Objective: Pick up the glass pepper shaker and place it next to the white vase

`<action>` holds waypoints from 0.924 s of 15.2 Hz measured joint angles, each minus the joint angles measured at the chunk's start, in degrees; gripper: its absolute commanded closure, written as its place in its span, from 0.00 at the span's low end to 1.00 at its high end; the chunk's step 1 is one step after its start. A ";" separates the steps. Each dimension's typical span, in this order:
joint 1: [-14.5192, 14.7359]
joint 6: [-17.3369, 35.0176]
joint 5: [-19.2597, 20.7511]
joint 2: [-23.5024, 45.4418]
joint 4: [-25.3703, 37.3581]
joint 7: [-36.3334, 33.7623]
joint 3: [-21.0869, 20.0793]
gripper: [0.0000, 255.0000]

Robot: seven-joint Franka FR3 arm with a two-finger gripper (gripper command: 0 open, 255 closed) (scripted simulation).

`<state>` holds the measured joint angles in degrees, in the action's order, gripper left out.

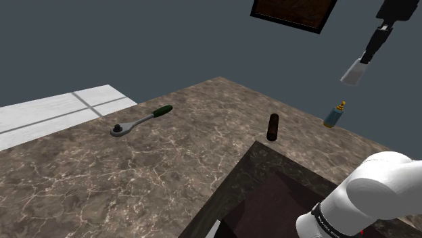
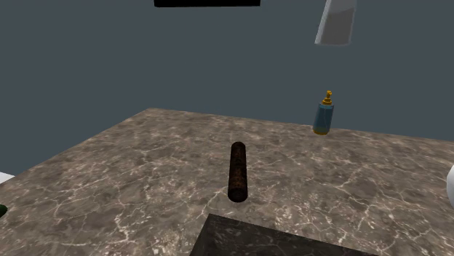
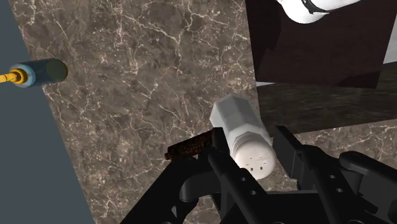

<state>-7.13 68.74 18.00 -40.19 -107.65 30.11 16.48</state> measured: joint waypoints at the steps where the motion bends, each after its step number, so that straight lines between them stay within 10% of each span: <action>1: -0.36 -0.73 0.68 -1.48 -0.55 0.85 0.32 1.00; 14: -4.70 -10.83 11.39 -18.67 -4.10 13.48 5.07 1.00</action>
<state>-11.83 57.91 29.40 -58.86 -111.75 43.59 21.55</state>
